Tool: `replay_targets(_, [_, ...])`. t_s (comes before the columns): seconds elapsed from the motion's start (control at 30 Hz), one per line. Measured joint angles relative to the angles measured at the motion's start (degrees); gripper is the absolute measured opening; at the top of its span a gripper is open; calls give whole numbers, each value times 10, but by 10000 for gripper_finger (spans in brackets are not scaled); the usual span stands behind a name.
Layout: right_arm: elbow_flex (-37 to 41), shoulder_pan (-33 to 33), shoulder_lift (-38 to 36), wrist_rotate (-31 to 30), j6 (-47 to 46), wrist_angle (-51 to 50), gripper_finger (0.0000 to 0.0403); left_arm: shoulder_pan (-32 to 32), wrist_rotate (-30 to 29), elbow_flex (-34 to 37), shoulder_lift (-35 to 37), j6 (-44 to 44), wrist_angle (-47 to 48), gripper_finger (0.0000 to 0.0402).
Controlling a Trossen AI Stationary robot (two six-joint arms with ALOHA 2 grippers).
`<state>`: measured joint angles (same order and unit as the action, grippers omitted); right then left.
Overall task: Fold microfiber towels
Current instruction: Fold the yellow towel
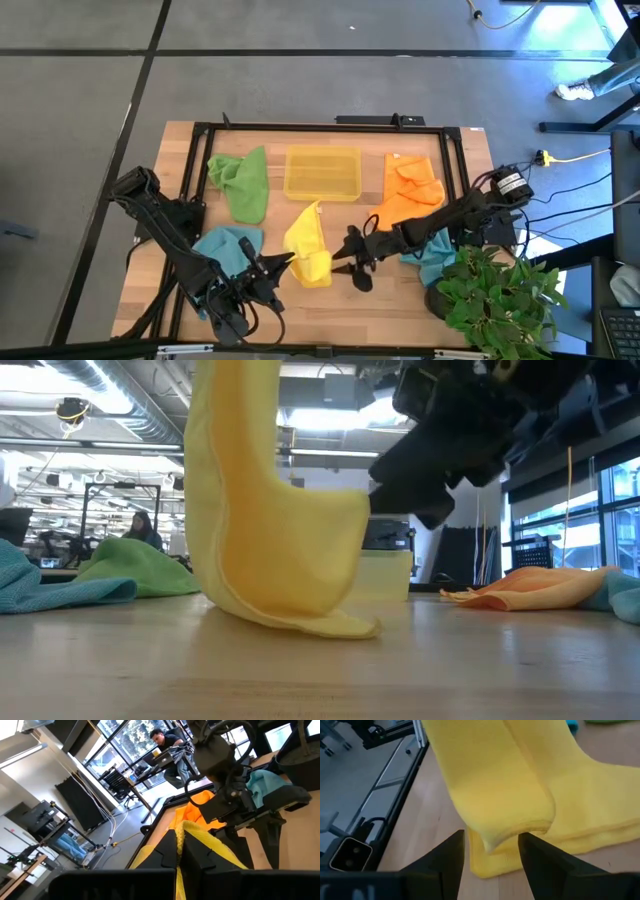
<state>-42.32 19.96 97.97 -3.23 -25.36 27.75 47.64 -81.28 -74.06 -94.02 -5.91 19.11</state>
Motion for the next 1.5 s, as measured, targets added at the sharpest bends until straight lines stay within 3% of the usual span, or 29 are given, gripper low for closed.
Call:
replay_targets(0.23, [7, -3, 0, 7, -10, 38, 187, -5, 0, 0, 0, 0, 0, 0])
replay_targets(0.53, [7, -2, 0, 75, 4, 124, 187, -13, 2, 0, 0, 0, 0, 0])
replay_targets(0.6, [7, -2, 0, 68, 4, 109, 187, -13, 2, 0, 0, 0, 0, 0])
replay_targets(0.77, [7, -5, 0, -31, -16, 27, 180, -13, 2, 0, 0, 0, 0, 0])
replay_targets(0.97, [7, -7, 2, 16, -11, 99, 168, -13, 2, 0, 0, 0, 0, 0])
replay_targets(1.13, [7, -8, 2, 5, 1, 101, 160, -13, 2, 0, 0, 0, -1, 0])
replay_targets(1.27, [7, -7, 2, -40, 21, 91, 127, -13, 2, 0, 0, 0, -1, 0])
replay_targets(1.5, [7, -10, 2, -47, 67, 105, 10, -13, 2, 0, 0, 0, -1, 0])
